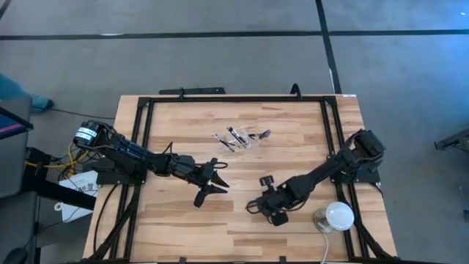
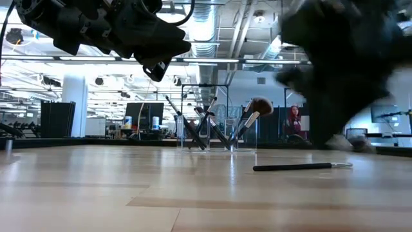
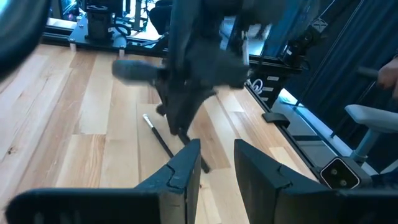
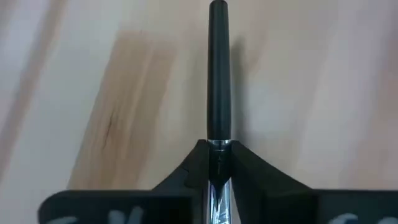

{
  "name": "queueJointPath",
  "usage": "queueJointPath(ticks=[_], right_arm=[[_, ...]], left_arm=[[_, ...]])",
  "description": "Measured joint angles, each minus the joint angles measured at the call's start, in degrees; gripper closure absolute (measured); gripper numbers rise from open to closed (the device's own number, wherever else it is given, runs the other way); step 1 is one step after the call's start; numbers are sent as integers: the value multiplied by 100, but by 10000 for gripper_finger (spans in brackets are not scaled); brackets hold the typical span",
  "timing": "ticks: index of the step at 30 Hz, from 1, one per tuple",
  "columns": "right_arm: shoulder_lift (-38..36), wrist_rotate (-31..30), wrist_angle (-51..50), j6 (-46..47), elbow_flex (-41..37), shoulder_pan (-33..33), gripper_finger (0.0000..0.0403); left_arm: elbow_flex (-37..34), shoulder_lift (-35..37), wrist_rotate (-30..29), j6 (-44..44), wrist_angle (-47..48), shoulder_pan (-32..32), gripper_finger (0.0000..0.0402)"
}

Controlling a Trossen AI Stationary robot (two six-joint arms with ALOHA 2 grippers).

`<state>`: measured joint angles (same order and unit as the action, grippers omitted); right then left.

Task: Put items in baskets/containers
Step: Put the powder brush into the transparent organizer

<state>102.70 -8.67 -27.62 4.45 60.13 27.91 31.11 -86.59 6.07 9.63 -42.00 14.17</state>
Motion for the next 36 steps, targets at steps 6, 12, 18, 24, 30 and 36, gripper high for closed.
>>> queueJointPath(ticks=[6,12,18,24,30,36], right_arm=[[-86,-1669,-1838,-866,1060,-89,363],[-90,-4282,-2054,-2698,1279,-744,373],[-92,-6002,-1791,-5474,1288,-1641,355],[66,-6041,-1339,-7660,1296,-2156,373],[435,-5676,-949,-8207,1297,-2290,359],[752,-5723,-995,-8221,1297,-2394,370]], left_arm=[[-2,0,0,-25,0,0,308],[-2,0,0,-34,0,0,308],[-2,0,-1,-38,0,0,308],[-2,0,-2,-38,2,-2,308],[-4,1,0,-38,65,0,308],[-4,2,-1,-38,108,0,308]])
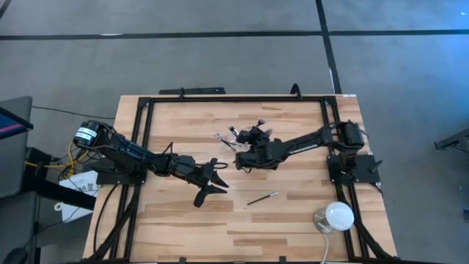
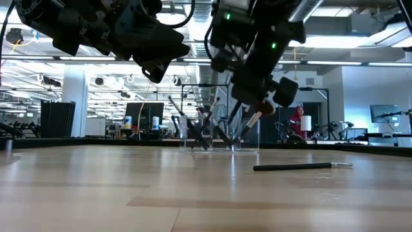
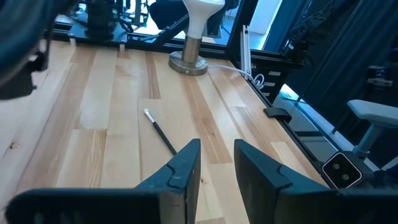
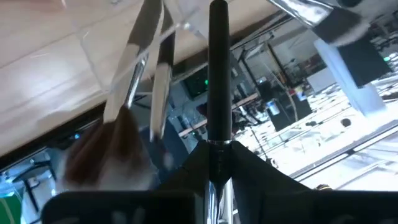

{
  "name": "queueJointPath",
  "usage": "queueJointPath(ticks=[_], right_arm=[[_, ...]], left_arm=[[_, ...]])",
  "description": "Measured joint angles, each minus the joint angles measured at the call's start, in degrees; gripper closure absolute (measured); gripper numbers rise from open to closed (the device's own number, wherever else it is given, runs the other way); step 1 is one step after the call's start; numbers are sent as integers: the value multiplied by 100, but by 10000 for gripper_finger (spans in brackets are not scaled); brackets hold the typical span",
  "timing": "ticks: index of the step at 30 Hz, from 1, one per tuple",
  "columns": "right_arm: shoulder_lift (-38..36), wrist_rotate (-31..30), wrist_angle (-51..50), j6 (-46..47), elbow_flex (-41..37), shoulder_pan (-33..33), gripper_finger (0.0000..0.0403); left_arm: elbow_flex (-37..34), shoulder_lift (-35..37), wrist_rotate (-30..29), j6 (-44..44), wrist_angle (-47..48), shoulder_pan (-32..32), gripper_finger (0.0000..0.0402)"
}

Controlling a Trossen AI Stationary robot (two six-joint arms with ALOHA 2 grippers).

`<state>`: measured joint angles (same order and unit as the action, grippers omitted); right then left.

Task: Put items in baskets/containers
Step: Put the powder brush into the transparent organizer, then put the eyeshadow brush into the transparent organizer

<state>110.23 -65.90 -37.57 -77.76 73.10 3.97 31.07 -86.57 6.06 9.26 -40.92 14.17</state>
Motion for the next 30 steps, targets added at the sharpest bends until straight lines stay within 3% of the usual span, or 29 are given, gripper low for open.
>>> queueJointPath(ticks=[4,9,12,19,26,30], right_arm=[[196,18,71,-28,0,-75,371],[357,14,118,-25,0,-64,340],[361,315,165,-20,0,-64,325],[327,360,784,94,0,57,311],[257,-755,1081,1212,-3,526,311],[-8,-818,964,2428,0,973,310]], left_arm=[[0,1,-1,0,-1,0,308],[0,0,0,0,1,0,308],[0,1,0,0,0,-1,308],[0,-1,1,0,1,-1,308],[0,1,0,0,3,-1,308],[0,1,1,2,12,-2,308]])
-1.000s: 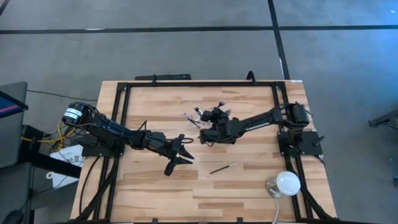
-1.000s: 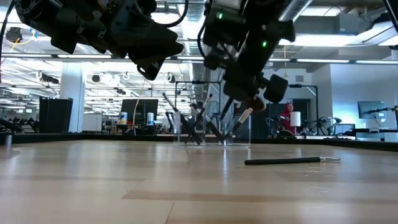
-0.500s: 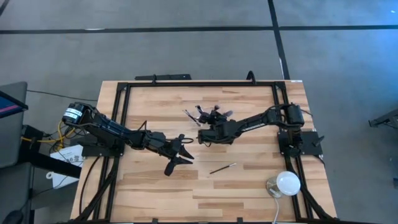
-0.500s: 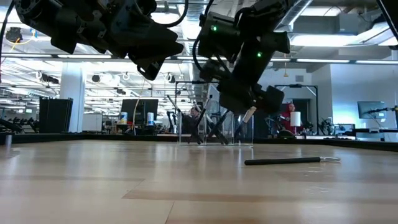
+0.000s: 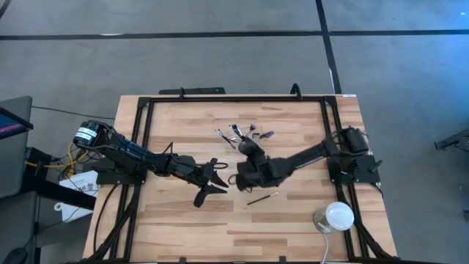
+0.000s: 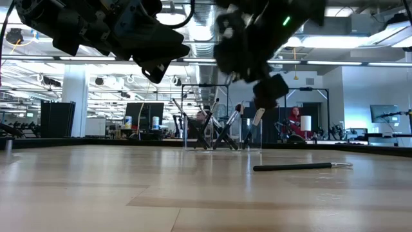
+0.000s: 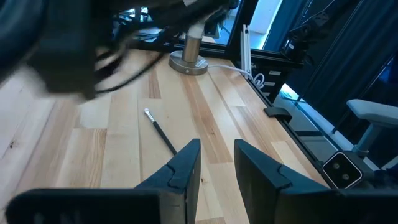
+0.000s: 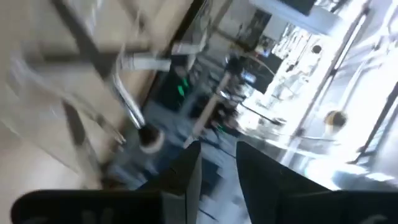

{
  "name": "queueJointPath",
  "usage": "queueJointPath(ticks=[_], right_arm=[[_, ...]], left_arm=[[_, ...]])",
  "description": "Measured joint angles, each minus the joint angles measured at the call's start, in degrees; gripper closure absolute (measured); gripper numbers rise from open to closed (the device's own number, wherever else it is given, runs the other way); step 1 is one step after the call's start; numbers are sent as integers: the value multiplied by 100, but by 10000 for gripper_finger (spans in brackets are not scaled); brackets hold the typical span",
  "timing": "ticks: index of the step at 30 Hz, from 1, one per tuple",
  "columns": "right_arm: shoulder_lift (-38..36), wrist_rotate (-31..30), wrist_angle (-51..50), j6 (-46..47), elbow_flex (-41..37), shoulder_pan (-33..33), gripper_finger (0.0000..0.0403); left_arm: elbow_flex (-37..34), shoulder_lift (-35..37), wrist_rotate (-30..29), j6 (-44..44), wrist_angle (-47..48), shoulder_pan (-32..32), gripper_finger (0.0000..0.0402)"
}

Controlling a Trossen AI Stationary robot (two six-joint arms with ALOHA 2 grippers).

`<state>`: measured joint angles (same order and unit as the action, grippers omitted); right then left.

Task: Put items in baskets/containers
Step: Put the eyeshadow brush into the transparent organizer

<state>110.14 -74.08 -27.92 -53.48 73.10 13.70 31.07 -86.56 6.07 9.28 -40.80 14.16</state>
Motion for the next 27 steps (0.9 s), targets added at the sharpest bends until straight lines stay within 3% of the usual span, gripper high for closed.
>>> queueJointPath(ticks=[4,8,11,13,21,27], right_arm=[[-547,661,-656,2111,0,426,310],[-1193,2271,-1633,5040,0,787,310],[-1515,3393,-1594,6762,-177,1093,310],[-1578,3754,-1350,7265,-443,1389,313],[-1527,3792,317,8075,-1771,2653,326],[-1624,3466,904,8204,-2474,2854,325]], left_arm=[[0,-2,0,51,7,1,308],[0,-1,0,129,9,22,308],[0,-2,-2,129,9,52,308],[0,-1,0,130,9,54,308],[0,0,-2,168,4,54,308],[1,0,-2,138,-136,33,308]])
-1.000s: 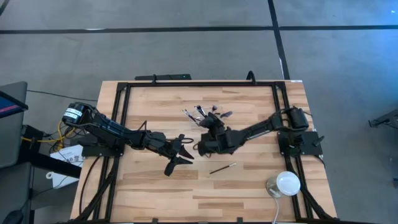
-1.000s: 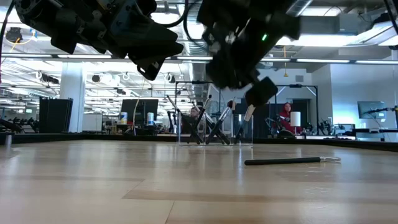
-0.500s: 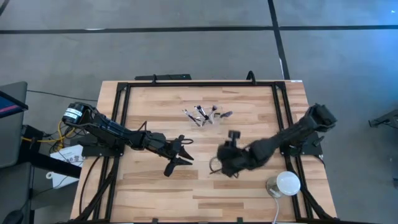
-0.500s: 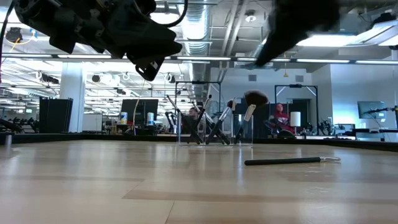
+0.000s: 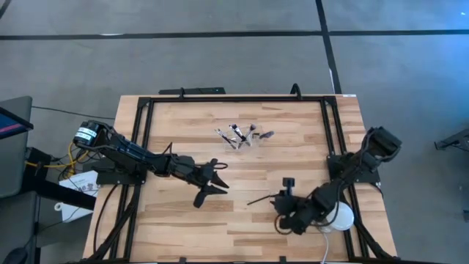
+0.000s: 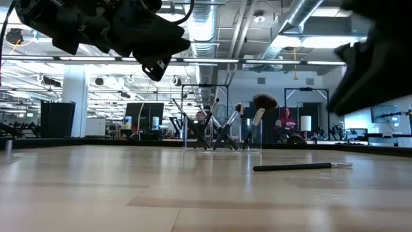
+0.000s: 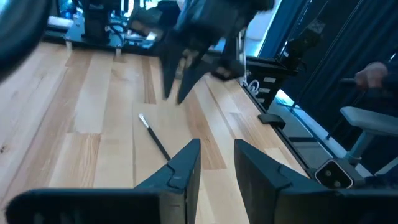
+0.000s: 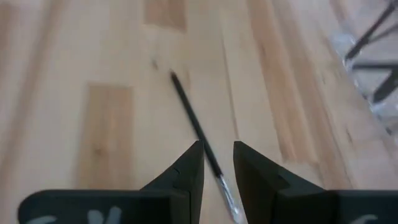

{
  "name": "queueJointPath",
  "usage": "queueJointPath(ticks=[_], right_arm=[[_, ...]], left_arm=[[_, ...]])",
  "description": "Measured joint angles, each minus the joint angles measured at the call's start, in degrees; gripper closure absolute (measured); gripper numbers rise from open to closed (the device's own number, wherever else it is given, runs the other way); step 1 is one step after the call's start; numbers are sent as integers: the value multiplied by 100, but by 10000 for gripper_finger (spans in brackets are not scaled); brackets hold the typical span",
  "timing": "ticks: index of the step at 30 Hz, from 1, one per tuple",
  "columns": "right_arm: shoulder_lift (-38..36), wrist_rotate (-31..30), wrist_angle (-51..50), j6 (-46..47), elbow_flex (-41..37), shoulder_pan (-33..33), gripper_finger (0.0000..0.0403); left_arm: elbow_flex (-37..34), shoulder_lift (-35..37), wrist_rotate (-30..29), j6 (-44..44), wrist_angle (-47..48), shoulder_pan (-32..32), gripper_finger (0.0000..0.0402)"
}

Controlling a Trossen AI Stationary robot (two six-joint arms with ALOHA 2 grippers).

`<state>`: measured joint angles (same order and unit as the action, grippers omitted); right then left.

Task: Put items in baskets/containers
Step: Put the eyeshadow brush into the transparent organizer

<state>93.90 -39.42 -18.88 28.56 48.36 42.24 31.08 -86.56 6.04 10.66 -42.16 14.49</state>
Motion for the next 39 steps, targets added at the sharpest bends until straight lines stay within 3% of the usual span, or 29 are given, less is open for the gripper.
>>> queueJointPath(ticks=[4,10,13,23,33,39], right_arm=[[-1,535,502,4,-575,-332,325],[1,1368,2711,-607,-1468,-943,326],[1,1679,3314,-693,-1753,-1106,328],[133,1644,3944,-652,-2259,-1110,342],[1039,1146,5203,-657,-2419,-1088,385],[1022,1154,5288,-1067,-2457,-1086,396]], left_arm=[[1,0,-5,-2,-128,-48,308],[1,0,-48,-7,-188,-116,308],[1,0,-44,-2,-188,-113,308],[1,0,-44,117,-188,-103,308],[1,0,-48,247,-212,-103,308],[6,-590,-661,332,-805,79,308]])
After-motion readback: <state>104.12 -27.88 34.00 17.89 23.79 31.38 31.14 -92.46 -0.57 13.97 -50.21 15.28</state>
